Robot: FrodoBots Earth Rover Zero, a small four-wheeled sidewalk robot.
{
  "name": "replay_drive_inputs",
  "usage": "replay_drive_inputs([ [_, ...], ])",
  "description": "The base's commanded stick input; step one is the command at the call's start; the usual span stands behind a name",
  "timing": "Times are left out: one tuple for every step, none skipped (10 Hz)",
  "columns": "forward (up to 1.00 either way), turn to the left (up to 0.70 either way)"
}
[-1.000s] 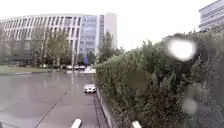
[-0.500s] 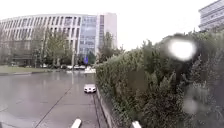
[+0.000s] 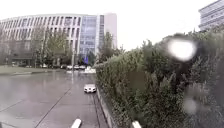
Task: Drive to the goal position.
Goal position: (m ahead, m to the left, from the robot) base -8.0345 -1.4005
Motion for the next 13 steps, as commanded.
replay_drive_inputs([
  [0.04, 0.0],
  [0.04, 0.0],
  [0.04, 0.0],
  [0.04, 0.0],
  [0.04, 0.0],
  [0.04, 0.0],
  [0.04, 0.0],
  [0.04, 0.0],
  [0.04, 0.0],
  [0.04, 0.0],
  [0.04, 0.0],
  [0.04, 0.0],
  [0.04, 0.0],
])
